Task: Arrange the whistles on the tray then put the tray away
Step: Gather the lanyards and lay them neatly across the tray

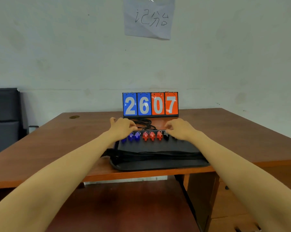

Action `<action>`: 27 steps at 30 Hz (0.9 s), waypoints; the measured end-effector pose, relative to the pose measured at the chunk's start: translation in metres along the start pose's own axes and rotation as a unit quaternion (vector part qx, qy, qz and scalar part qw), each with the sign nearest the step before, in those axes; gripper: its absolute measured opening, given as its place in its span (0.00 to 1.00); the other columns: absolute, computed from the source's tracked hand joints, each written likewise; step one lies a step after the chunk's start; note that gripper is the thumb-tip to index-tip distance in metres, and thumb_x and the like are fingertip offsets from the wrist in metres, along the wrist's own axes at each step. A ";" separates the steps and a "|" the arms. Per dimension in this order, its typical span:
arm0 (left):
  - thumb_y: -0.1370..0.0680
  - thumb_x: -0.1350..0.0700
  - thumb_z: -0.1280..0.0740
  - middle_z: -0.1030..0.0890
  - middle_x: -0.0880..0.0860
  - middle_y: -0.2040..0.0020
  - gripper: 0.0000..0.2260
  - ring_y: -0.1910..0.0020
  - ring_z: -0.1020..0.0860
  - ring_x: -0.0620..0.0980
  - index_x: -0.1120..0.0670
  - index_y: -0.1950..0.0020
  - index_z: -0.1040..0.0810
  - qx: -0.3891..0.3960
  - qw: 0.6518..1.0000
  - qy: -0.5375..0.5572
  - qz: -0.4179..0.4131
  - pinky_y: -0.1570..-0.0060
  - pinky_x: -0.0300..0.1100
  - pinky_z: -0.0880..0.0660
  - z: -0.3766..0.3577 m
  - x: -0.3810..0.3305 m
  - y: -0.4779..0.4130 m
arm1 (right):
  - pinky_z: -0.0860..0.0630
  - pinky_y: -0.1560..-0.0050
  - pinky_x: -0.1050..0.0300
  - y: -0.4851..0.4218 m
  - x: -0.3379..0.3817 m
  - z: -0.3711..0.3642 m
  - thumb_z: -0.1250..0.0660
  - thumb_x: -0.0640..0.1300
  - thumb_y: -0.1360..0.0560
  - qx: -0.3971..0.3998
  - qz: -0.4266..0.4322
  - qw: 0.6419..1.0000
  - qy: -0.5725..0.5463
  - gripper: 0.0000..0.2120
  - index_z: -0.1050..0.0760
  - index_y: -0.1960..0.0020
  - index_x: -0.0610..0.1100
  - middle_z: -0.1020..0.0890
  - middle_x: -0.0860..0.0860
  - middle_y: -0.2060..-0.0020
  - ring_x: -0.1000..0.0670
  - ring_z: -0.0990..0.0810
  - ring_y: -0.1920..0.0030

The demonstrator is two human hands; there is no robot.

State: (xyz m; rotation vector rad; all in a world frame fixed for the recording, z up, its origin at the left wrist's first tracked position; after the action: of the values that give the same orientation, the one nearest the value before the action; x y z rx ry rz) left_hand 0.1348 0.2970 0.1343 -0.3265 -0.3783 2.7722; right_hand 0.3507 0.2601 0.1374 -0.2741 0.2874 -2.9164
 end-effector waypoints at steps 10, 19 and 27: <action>0.21 0.55 0.39 0.23 0.51 0.38 0.13 0.35 0.31 0.52 0.50 0.36 0.25 0.065 0.996 -0.069 -0.003 0.31 0.55 0.46 -0.043 0.041 -0.105 | 0.27 0.38 0.53 -0.122 0.001 -0.039 0.38 0.38 0.23 0.069 -0.010 0.997 -0.022 0.15 0.25 0.37 0.42 0.22 0.45 0.39 0.46 0.24 0.40; 0.21 0.51 0.39 0.22 0.50 0.41 0.11 0.38 0.29 0.51 0.48 0.41 0.23 0.087 0.995 -0.033 -0.022 0.33 0.54 0.43 -0.094 0.076 -0.142 | 0.28 0.45 0.61 -0.169 -0.001 -0.078 0.34 0.41 0.24 0.137 0.060 0.988 -0.033 0.13 0.23 0.40 0.44 0.23 0.50 0.48 0.53 0.25 0.48; 0.21 0.54 0.42 0.20 0.49 0.55 0.08 0.48 0.25 0.51 0.51 0.53 0.23 -0.002 0.998 0.031 0.046 0.35 0.55 0.45 -0.083 0.096 -0.140 | 0.27 0.41 0.47 -0.174 -0.038 -0.079 0.40 0.38 0.23 -0.030 -0.064 0.993 0.095 0.10 0.25 0.43 0.43 0.21 0.45 0.45 0.44 0.24 0.44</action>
State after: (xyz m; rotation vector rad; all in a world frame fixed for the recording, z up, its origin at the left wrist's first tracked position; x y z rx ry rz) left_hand 0.1083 0.4761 0.0807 -0.4398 -0.3615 2.8431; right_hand 0.3404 0.4490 0.0916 -0.0234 0.4014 -3.0696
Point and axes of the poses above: each hand's wrist, its own y-axis away from the middle knuckle, its own z-axis out of the back of the hand, x = y × z, the point moved 4 cm from there along -y, towards the middle knuckle
